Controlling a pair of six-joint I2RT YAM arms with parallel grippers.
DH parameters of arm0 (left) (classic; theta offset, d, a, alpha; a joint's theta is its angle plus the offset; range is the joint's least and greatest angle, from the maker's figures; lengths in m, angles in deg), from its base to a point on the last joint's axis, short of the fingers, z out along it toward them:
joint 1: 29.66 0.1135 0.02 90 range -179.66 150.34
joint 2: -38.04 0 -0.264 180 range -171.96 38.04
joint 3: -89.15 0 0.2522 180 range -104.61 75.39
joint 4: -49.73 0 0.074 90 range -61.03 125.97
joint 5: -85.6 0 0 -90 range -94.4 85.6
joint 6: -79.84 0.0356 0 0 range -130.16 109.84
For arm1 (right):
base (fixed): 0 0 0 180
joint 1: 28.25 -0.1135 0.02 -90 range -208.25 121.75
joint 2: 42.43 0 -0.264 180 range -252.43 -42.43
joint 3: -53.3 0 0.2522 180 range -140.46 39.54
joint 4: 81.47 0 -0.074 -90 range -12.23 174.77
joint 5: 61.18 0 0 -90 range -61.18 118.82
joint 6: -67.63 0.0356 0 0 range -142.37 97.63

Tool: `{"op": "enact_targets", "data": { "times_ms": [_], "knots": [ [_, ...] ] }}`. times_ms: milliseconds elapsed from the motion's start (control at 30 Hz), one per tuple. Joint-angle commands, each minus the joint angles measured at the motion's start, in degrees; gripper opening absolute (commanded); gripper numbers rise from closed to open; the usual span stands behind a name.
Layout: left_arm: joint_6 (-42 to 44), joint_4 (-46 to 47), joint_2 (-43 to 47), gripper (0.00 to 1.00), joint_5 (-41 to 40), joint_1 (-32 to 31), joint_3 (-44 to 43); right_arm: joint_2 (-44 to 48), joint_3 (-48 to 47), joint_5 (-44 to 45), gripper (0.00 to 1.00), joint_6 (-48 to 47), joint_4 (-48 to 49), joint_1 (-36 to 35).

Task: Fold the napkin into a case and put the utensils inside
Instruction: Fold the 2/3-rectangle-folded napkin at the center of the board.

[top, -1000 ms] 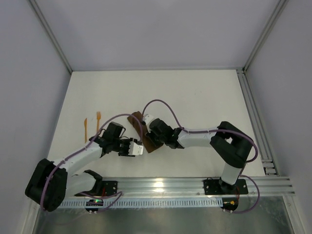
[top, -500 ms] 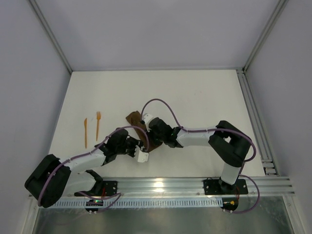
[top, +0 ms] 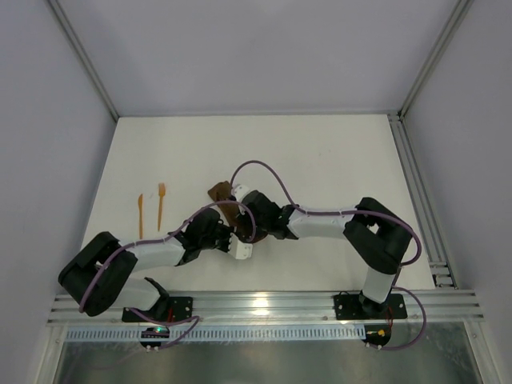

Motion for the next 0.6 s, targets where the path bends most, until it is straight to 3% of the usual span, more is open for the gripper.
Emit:
{"op": "enact_targets", "data": {
  "times_ms": [0, 300, 567],
  "knots": [
    [-3.63, 2.90, -0.27, 0.00, -0.45, -0.37, -1.13, 2.32, -3.42, 1.73, 0.03, -0.04, -3.48, -1.16],
    [-4.15, -1.05, -0.01, 0.00, -0.01, -0.55, -1.66, 1.63, -10.72, 3.23, 0.03, 3.73, -11.91, -1.34],
    [-7.67, -0.53, -0.45, 0.00, -0.98, -0.55, -3.33, -0.92, -12.22, -2.04, 0.03, 9.54, -13.86, -1.25]
  ]
}}
